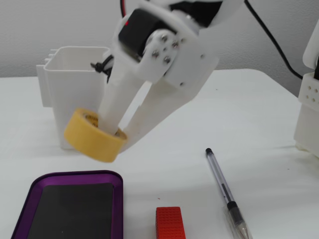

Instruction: Pick up the yellow tape and place it in the box.

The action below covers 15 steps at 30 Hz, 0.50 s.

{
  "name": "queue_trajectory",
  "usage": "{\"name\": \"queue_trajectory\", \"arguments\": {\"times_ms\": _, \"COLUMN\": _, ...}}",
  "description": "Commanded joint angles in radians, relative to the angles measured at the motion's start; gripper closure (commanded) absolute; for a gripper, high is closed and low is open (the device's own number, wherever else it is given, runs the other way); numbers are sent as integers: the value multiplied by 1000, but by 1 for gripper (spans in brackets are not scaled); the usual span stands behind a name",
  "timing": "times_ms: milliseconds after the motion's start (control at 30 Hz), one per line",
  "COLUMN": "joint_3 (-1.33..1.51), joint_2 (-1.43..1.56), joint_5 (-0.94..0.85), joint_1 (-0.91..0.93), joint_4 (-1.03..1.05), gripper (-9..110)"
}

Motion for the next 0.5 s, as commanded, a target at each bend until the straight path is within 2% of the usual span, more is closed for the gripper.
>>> {"name": "queue_trajectory", "arguments": {"times_ms": 0, "joint_3": -69, "joint_2": -80, "joint_5": 5, "joint_1": -9, "joint_4": -55, "gripper": 102}}
{"name": "queue_trajectory", "arguments": {"times_ms": 467, "joint_3": -81, "joint_2": -293, "joint_5": -5, "joint_1": -6, "joint_4": -109, "gripper": 101}}
